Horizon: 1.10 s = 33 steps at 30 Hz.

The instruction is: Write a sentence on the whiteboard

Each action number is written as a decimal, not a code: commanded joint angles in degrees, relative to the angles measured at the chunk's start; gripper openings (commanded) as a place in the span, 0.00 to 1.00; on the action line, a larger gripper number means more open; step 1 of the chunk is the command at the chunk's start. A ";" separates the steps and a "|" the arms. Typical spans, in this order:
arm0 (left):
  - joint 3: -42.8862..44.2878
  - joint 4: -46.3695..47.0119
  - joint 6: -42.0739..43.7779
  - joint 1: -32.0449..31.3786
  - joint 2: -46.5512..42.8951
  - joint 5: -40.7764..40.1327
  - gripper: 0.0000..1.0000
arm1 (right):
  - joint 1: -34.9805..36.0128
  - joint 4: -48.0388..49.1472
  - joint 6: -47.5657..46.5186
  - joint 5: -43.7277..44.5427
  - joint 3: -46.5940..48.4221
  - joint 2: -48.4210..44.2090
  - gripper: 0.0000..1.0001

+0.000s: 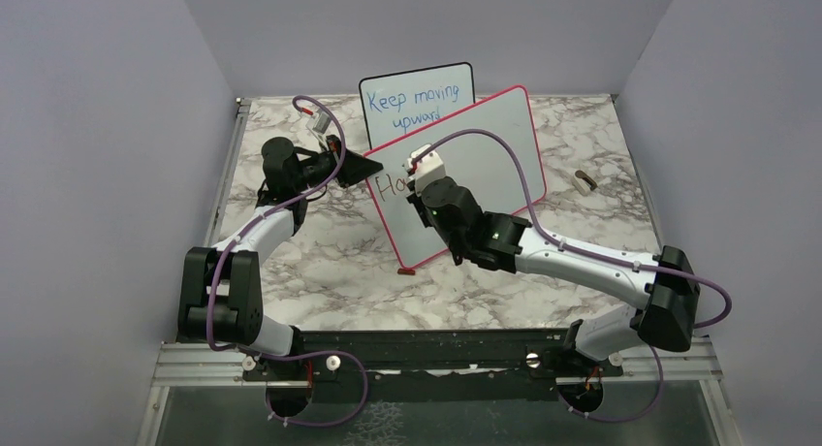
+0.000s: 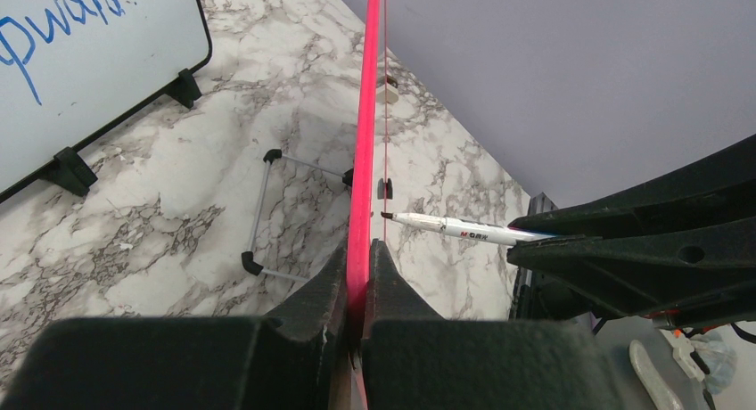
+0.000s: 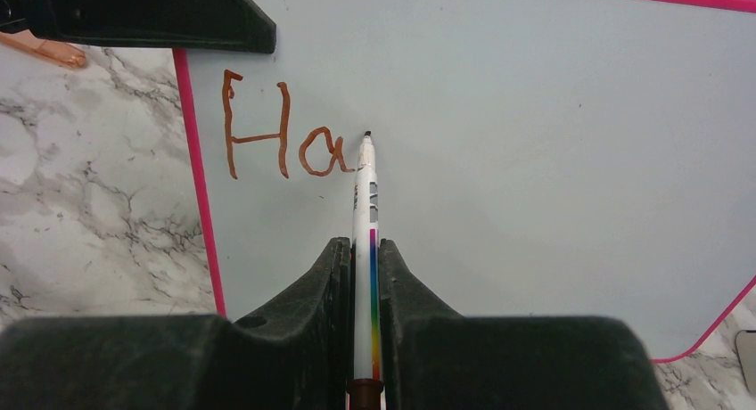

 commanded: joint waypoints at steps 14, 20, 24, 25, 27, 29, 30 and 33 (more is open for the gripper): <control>-0.13 -2.11 3.12 -0.66 1.15 0.62 0.00 | -0.19 0.56 -0.08 -0.72 2.10 1.33 0.01; -0.08 -2.11 3.12 -0.65 1.05 0.61 0.00 | -0.23 -2.64 1.14 -1.14 1.77 0.77 0.01; -0.14 -2.11 3.12 -0.67 1.10 0.53 0.00 | -0.19 -5.24 2.47 -2.18 1.51 0.48 0.01; -0.08 -2.11 3.12 -0.62 1.05 0.58 0.00 | -0.19 -5.88 2.85 -2.27 1.47 0.51 0.01; -0.12 -2.11 3.14 -0.65 1.09 0.53 0.00 | -0.19 -7.31 3.55 -2.59 1.30 0.48 0.01; -0.12 -2.11 3.12 -0.56 1.09 0.58 0.00 | -0.19 -8.38 4.12 -2.97 1.14 0.38 0.01; -0.08 -2.11 3.12 -0.57 1.05 0.55 0.00 | -0.19 -8.77 4.35 -3.30 1.07 0.36 0.01; -0.11 -2.11 3.12 -0.56 1.03 0.53 0.00 | -0.21 -9.71 4.82 -4.10 0.72 0.21 0.01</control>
